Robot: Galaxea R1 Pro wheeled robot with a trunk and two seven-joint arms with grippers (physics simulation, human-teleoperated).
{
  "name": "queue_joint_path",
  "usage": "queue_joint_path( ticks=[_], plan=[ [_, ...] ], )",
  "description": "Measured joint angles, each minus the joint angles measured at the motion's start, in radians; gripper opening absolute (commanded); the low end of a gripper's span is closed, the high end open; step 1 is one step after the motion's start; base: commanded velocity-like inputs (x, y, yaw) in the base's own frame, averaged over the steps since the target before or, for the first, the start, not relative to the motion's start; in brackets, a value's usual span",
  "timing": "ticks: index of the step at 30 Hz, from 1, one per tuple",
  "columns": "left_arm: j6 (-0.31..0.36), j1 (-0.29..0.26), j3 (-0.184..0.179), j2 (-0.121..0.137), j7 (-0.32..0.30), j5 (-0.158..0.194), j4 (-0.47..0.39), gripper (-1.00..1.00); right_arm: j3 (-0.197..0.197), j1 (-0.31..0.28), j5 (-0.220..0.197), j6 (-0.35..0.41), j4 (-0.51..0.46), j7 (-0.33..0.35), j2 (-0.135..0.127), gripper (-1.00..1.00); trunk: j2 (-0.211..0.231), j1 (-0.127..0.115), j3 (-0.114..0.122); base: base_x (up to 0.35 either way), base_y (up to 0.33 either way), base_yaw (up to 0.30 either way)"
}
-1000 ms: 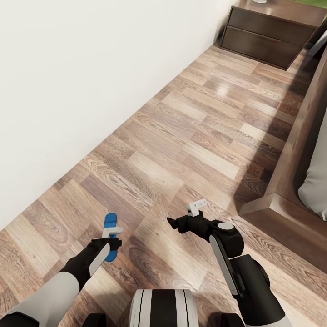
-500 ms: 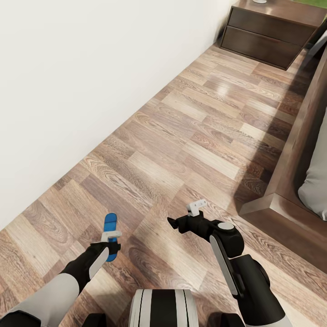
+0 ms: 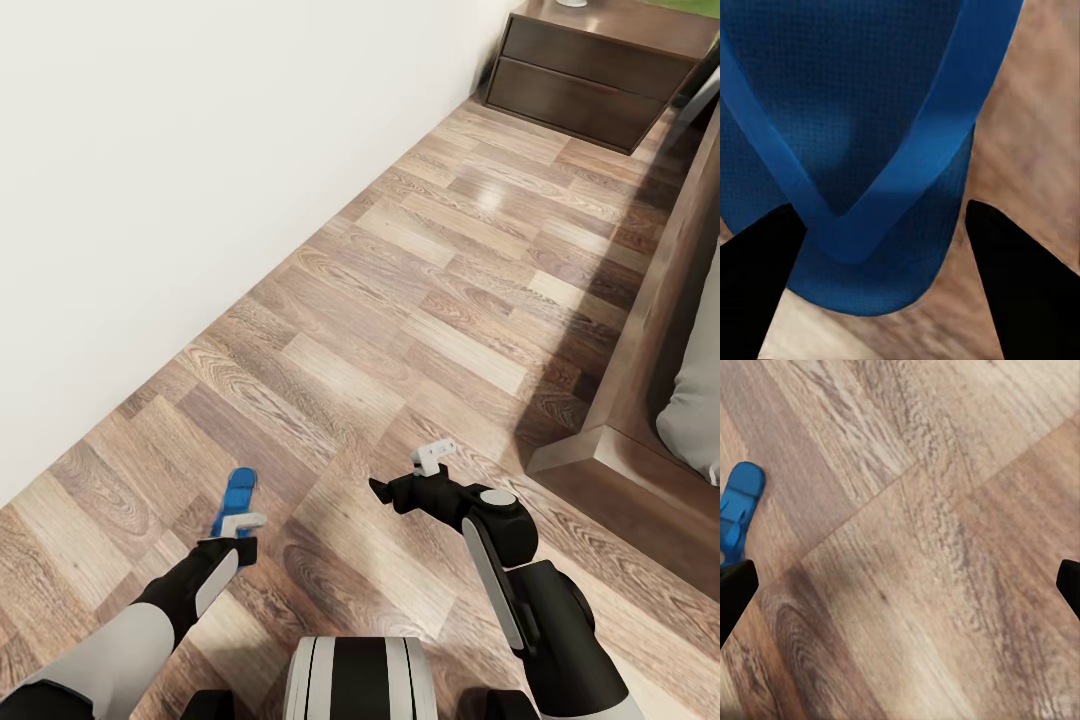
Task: In the bedroom, move the book from the bed onto either nightstand, and place the two sandals side by side next to the bed.
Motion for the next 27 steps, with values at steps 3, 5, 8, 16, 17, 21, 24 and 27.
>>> queue_joint_path(
  ticks=[3,5,8,16,17,21,24,27],
  plan=[
    [0.0,0.0,0.0,0.0,0.0,-0.001,0.001,-1.0,0.0,0.0,0.0,0.0,0.0,0.0,0.0,1.0,0.0,0.0,0.0,0.0,0.0,0.0],
    [0.0,-0.001,0.0,0.0,0.0,-0.003,0.001,-1.0,0.0,0.0,0.0,0.0,0.0,0.0,0.0,1.0,0.0,0.0,0.0,0.0,0.0,0.0],
    [0.0,-0.001,0.0,-0.002,0.0,-0.005,0.002,-1.0,0.0,0.0,0.0,0.0,0.0,0.0,0.0,1.0,0.0,0.0,0.0,0.0,0.0,0.0],
    [-0.001,-0.001,0.0,-0.003,0.0,-0.006,0.002,-1.0,0.001,0.0,0.0,0.0,0.0,0.0,0.0,1.0,0.0,0.0,0.0,0.0,0.0,0.0],
    [-0.001,-0.001,-0.001,-0.003,0.0,-0.006,0.002,-1.0,0.001,0.0,0.0,0.0,0.0,0.0,0.0,1.0,0.0,0.0,0.0,0.0,0.0,0.0],
    [-0.001,-0.001,0.0,-0.003,0.001,-0.007,0.002,-1.0,0.0,0.0,0.0,0.0,0.0,0.0,0.0,1.0,0.0,0.0,0.0,0.0,0.0,0.0],
    [-0.001,-0.001,-0.001,-0.005,0.001,-0.008,0.001,-1.0,0.001,0.0,0.0,0.0,0.0,0.0,0.0,1.0,0.0,0.0,0.0,0.0,0.0,0.0],
    [-0.002,-0.001,-0.001,-0.006,0.001,-0.008,0.001,-1.0,0.001,0.0,0.0,0.0,0.0,0.0,0.0,1.0,0.0,0.0,0.0,0.0,0.0,0.0]
  ],
)
